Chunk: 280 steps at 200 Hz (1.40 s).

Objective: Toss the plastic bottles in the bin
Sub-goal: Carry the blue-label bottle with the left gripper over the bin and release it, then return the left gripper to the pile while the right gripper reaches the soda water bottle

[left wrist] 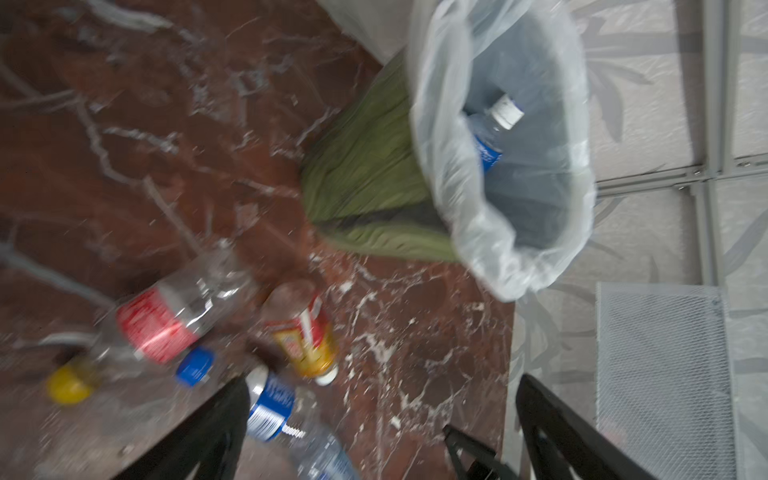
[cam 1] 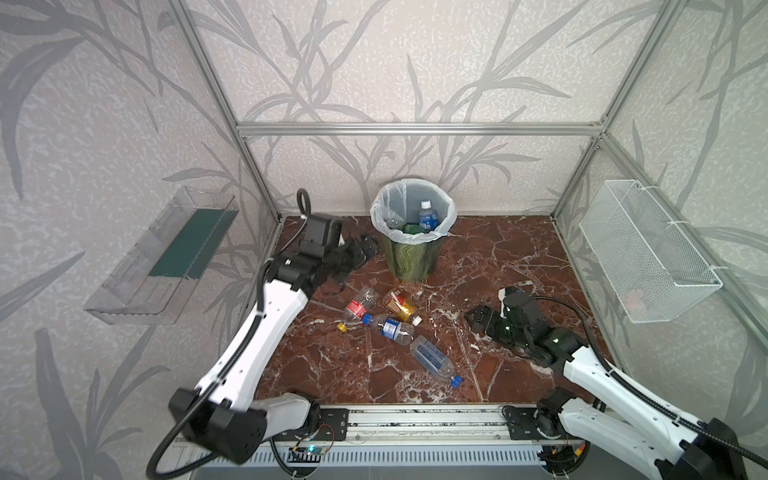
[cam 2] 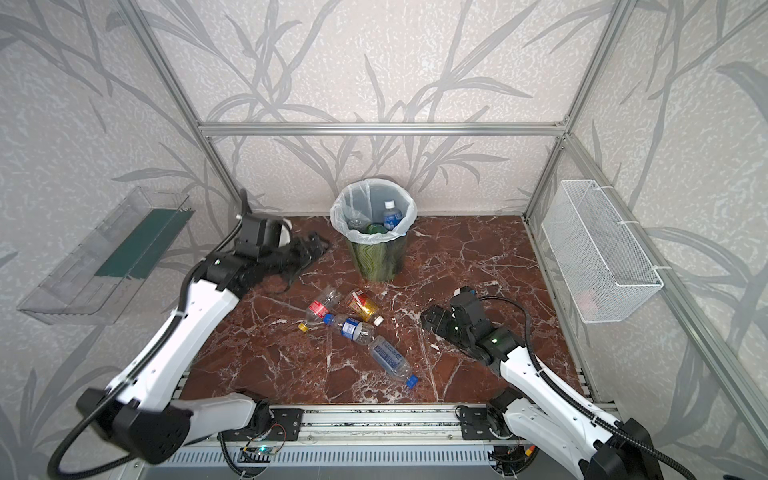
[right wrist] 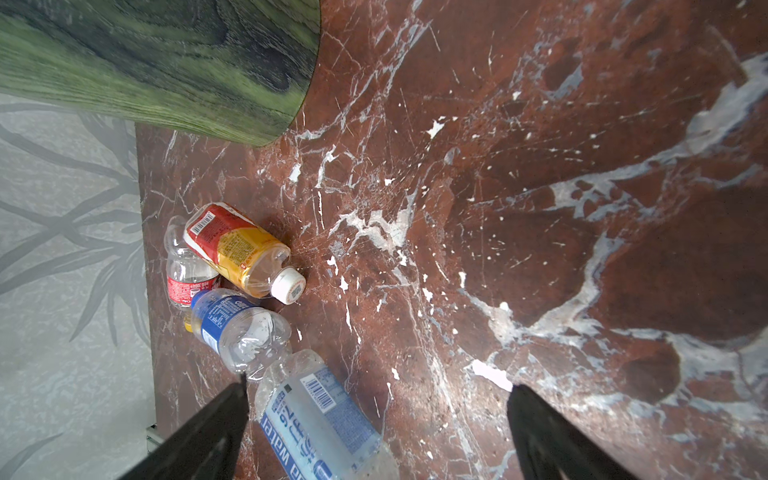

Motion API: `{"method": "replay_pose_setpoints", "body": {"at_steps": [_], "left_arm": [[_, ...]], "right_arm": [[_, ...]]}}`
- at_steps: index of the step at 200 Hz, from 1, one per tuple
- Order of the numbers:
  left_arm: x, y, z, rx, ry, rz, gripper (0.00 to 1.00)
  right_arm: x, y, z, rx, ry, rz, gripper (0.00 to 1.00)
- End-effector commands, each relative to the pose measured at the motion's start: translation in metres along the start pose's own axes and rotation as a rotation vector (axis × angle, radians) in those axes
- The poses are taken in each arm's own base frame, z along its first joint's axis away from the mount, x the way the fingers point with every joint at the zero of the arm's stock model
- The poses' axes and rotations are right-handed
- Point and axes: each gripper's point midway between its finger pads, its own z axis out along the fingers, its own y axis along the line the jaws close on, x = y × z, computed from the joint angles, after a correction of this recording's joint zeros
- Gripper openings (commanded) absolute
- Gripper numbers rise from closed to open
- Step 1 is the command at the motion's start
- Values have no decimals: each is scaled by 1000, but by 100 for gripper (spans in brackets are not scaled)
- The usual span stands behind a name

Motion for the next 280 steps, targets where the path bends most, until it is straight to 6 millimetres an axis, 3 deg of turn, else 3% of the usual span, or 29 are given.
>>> {"method": "replay_pose_setpoints", "body": {"at_steps": [1,32,65,142,258,280], "left_arm": [[16,32,-34,-1,-86,7,99],[58,82,-25,-52,-18,-35,97],[84,105,-11,-54,32,-79,94],[97,117,1,-51,62,-100,93],[113,137,7,-72,80,-130,93],[116,139,10,-71,87,-139,93]], "right_arm": [[8,-10,5,20,28,-19,97],[15,-10,4,13,60,-48,96],[28,3,-1,-23,99,-138,94],[62,33,-5,-33,168,-412,89],[100,68,17,0,273,-710,86],[116,71,22,19,324,-754,87]]}}
